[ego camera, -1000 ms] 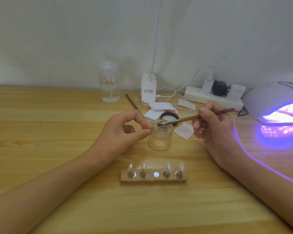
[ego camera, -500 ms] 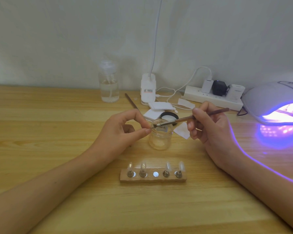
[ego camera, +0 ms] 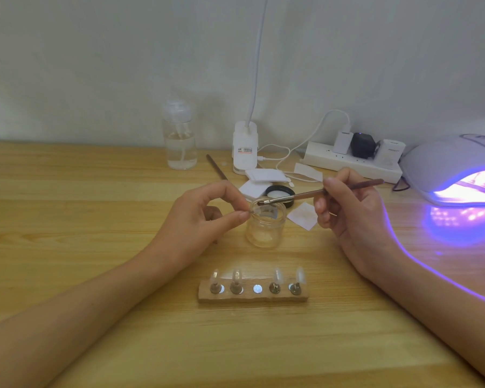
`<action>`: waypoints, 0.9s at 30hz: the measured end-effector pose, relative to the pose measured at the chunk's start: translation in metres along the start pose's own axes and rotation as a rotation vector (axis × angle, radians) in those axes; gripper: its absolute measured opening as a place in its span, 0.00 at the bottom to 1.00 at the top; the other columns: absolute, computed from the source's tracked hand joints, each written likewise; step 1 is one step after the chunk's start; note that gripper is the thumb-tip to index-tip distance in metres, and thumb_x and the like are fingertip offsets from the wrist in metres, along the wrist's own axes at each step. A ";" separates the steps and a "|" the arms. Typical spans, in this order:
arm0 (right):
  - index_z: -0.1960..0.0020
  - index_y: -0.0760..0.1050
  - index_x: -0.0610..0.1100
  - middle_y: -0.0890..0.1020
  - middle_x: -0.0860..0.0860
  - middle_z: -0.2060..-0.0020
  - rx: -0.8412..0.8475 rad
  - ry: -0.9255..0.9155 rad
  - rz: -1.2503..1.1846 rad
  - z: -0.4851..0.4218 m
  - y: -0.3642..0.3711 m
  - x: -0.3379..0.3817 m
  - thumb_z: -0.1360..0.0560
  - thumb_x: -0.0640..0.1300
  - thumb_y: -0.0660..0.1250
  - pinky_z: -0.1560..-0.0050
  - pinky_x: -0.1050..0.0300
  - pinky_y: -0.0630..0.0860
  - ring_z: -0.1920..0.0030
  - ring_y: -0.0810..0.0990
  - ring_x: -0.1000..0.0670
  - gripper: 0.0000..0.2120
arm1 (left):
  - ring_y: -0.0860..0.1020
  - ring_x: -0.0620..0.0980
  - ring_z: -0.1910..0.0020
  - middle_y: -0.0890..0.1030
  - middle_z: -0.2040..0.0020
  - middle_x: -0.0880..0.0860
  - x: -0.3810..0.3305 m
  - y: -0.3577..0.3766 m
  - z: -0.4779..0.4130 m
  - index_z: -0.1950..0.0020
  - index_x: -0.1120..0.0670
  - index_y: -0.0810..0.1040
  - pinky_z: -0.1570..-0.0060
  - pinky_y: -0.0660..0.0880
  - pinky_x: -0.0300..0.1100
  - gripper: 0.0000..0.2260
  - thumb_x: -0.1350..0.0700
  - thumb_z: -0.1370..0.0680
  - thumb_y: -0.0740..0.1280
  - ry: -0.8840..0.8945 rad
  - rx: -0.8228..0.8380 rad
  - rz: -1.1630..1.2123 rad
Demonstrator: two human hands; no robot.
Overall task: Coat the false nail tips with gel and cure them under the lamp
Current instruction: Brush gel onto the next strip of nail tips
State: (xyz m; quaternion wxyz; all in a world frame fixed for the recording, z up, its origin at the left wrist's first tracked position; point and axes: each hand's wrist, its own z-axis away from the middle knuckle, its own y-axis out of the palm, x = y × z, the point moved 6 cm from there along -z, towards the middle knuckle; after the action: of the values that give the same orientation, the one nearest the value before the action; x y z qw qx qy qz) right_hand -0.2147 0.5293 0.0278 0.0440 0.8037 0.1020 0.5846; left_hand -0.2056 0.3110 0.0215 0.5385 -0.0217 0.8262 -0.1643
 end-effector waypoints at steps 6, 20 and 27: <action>0.66 0.73 0.50 0.78 0.49 0.72 -0.005 0.008 0.041 0.000 0.000 -0.001 0.23 0.44 0.67 0.72 0.64 0.72 0.72 0.75 0.53 0.12 | 0.70 0.46 0.72 0.81 0.58 0.41 0.000 0.000 0.000 0.59 0.50 0.80 0.70 0.71 0.34 0.06 0.59 0.26 0.74 0.001 0.002 -0.005; 0.66 0.72 0.51 0.77 0.49 0.73 0.030 -0.018 -0.001 0.000 0.002 0.000 0.23 0.43 0.65 0.72 0.64 0.71 0.73 0.74 0.53 0.13 | 0.70 0.42 0.74 0.79 0.65 0.40 0.002 -0.001 0.001 0.59 0.55 0.80 0.71 0.69 0.31 0.05 0.60 0.27 0.75 -0.038 -0.034 -0.007; 0.66 0.72 0.50 0.77 0.49 0.74 -0.034 -0.004 0.024 0.000 -0.003 -0.001 0.20 0.41 0.65 0.72 0.64 0.71 0.73 0.74 0.53 0.16 | 0.70 0.42 0.73 0.79 0.64 0.52 0.004 -0.002 0.001 0.60 0.53 0.80 0.71 0.69 0.32 0.06 0.58 0.27 0.75 -0.071 -0.038 0.006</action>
State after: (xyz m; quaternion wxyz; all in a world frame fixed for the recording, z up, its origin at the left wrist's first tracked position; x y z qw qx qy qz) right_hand -0.2154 0.5322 0.0263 0.0510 0.8052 0.0826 0.5849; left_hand -0.2067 0.3076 0.0179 0.5676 -0.0355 0.8095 -0.1459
